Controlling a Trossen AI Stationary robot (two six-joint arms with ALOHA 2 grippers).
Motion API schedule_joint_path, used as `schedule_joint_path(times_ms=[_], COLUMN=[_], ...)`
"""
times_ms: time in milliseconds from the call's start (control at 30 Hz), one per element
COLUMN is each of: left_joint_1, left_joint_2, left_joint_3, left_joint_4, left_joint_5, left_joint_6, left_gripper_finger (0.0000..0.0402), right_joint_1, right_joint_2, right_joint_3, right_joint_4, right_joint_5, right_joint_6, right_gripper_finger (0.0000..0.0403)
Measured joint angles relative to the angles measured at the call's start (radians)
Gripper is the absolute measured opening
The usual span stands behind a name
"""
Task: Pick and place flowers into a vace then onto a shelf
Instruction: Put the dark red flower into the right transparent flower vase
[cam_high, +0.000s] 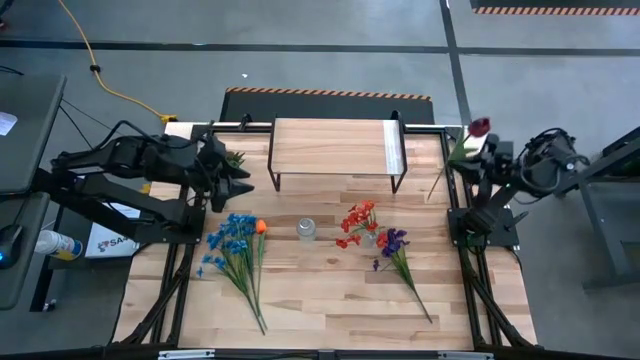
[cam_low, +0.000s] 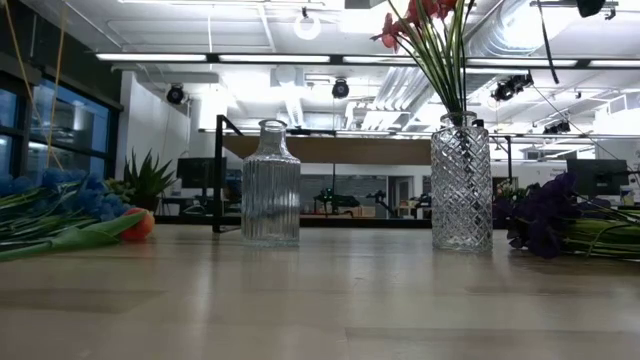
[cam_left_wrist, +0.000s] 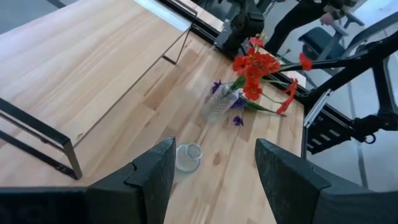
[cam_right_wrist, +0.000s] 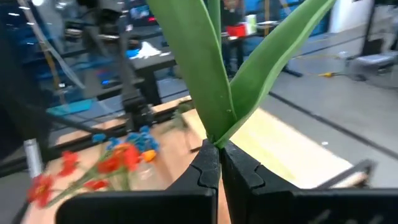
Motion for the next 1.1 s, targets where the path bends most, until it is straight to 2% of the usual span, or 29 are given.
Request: schedule_joint_path(times_ms=[167, 367, 733, 1100], left_joint_1=[0.000, 0.000, 0.000, 0.000], left_joint_2=[0.003, 0.004, 0.004, 0.012], left_joint_3=[0.000, 0.000, 0.000, 0.000], left_joint_4=[0.009, 0.009, 0.009, 0.043], left_joint_5=[0.000, 0.000, 0.020, 0.021], left_joint_6=[0.001, 0.003, 0.003, 0.002], left_gripper_finger=[0.0253, 0.0253, 0.0253, 0.0253], right_joint_1=[0.000, 0.000, 0.000, -0.005], right_joint_2=[0.000, 0.000, 0.023, 0.181], right_joint_3=[-0.103, -0.247, -0.480, -0.536], right_joint_4=[0.159, 0.512, 1.075, 1.313], right_joint_5=[-0.076, -0.181, -0.199, -0.155], right_joint_6=[-0.046, -0.211, -0.425, -0.451], right_gripper_finger=[0.0000, 0.0000, 0.0000, 0.0000])
